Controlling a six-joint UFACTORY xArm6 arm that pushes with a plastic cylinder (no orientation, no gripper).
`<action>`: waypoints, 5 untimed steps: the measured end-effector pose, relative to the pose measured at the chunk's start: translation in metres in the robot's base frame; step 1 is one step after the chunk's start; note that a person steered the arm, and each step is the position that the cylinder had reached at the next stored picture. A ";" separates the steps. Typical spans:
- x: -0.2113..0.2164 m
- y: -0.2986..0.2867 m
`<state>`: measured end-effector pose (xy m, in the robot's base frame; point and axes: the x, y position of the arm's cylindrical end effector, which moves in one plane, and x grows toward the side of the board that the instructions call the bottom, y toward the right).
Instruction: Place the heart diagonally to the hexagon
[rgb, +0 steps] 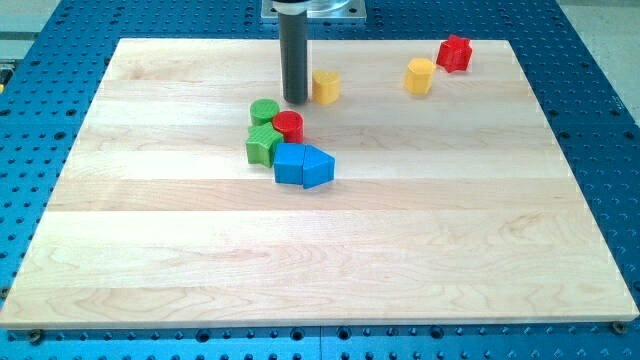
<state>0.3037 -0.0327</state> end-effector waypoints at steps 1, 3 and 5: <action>-0.008 0.006; -0.007 0.059; -0.002 0.093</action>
<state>0.3015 0.0601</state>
